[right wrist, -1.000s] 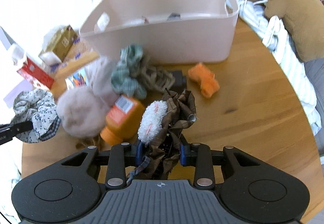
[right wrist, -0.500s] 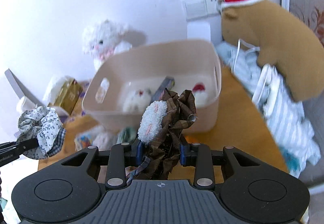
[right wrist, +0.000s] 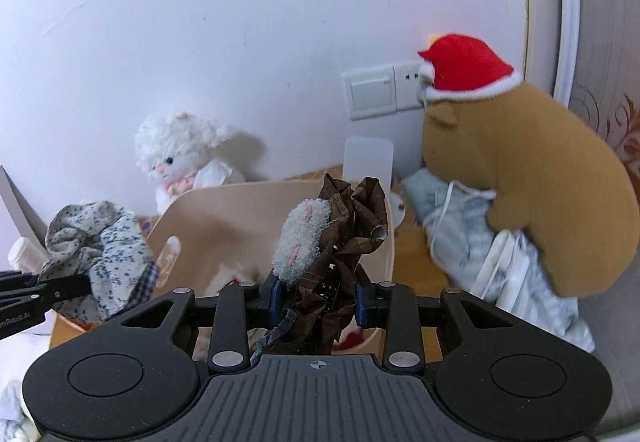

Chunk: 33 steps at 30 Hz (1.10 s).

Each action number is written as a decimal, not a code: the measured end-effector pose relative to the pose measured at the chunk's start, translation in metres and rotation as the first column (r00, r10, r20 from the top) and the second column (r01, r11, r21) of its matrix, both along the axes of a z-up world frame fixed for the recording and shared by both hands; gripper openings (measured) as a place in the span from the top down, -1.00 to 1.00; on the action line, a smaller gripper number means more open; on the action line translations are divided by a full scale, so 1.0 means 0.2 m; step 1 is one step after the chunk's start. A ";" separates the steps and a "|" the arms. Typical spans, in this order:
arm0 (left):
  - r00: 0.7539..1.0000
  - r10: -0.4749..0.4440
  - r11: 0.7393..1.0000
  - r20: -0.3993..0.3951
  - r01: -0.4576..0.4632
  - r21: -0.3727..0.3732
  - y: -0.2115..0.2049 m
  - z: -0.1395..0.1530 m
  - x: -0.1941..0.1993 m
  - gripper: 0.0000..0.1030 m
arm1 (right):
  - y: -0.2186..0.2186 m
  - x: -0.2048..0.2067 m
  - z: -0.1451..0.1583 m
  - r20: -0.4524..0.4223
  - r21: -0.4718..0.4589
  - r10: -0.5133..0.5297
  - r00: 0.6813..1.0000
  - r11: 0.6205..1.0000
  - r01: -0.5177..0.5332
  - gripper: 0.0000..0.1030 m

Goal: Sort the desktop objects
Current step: 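Carry the cloth and scrunchie over the basket and open both tools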

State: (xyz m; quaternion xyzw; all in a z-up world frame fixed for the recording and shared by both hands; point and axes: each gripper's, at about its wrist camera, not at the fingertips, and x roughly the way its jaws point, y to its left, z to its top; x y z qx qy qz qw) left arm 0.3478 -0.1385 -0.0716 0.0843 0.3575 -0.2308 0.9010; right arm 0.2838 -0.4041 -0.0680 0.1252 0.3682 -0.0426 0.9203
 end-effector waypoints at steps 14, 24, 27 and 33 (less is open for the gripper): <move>0.994 -0.010 0.991 -0.113 0.025 0.128 -0.38 -0.29 0.23 0.78 | -0.02 0.30 -0.14 -0.031 -0.117 0.128 0.991 0.985 -0.130 0.39; 0.986 -0.001 0.977 -0.166 0.036 0.210 -0.44 -0.44 0.28 0.77 | 0.06 0.43 -0.31 -0.130 -0.191 0.190 0.973 0.958 -0.212 0.39; 0.985 -0.018 0.974 -0.173 0.056 0.218 -0.44 -0.45 0.27 0.75 | 0.07 0.44 -0.34 -0.150 -0.197 0.205 0.967 0.953 -0.232 0.39; 0.982 -0.054 0.977 -0.181 0.090 0.193 -0.44 -0.42 0.23 0.19 | 0.08 0.42 -0.38 -0.176 -0.193 0.205 0.963 0.952 -0.238 0.33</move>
